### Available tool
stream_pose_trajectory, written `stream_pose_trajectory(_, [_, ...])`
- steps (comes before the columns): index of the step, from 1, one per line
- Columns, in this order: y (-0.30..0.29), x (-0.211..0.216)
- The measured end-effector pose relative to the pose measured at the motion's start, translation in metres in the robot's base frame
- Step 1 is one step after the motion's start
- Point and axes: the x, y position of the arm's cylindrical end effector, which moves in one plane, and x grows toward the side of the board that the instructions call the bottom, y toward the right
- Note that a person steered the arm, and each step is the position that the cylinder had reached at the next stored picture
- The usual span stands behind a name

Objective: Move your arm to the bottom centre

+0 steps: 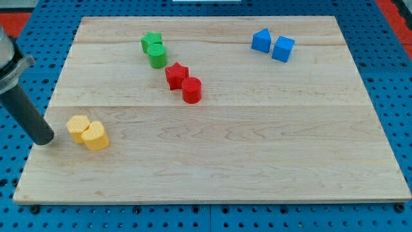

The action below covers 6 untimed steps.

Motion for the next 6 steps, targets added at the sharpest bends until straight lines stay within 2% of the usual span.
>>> stream_pose_trajectory(2, [0.007,0.0])
stream_pose_trajectory(3, [0.016,0.02])
stream_pose_trajectory(4, [0.024,0.062])
stream_pose_trajectory(6, [0.211,0.057])
